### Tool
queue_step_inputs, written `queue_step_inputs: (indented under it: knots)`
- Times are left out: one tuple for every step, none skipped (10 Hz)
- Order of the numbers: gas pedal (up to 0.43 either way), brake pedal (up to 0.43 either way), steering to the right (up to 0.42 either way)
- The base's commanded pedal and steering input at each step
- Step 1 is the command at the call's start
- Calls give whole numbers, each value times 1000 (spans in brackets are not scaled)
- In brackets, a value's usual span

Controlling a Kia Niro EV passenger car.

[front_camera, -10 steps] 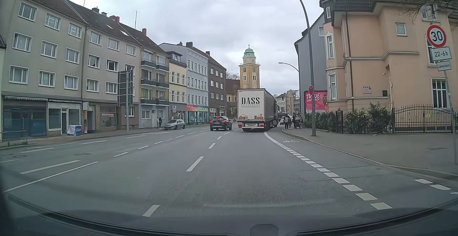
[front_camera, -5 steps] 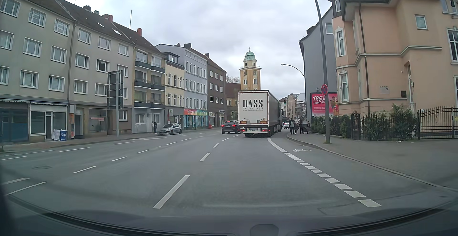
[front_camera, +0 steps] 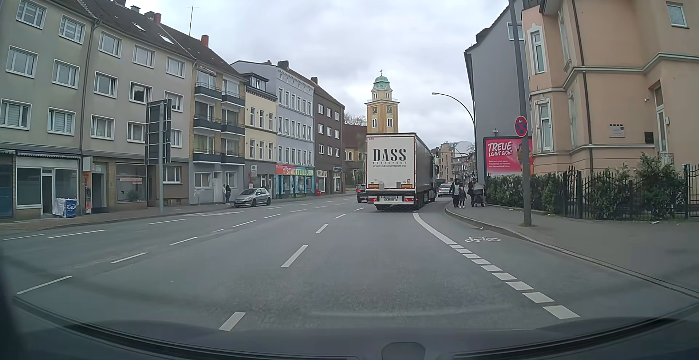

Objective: Follow the waypoints while adhering to traffic rules and regulations

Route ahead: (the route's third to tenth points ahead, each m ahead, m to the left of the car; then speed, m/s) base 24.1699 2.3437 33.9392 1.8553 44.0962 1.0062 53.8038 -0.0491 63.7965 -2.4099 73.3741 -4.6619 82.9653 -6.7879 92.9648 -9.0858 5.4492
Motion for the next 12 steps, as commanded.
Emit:
queue_step_inputs:
  knots:
    - [67, 0, -4]
    - [67, 0, -4]
    - [67, 0, -4]
    - [79, 0, -4]
    - [79, 0, -4]
    - [87, 0, -3]
    - [110, 0, -1]
    - [118, 0, -1]
    - [130, 0, -1]
    - [138, 0, -1]
    - [138, 0, 0]
    - [138, 0, 2]
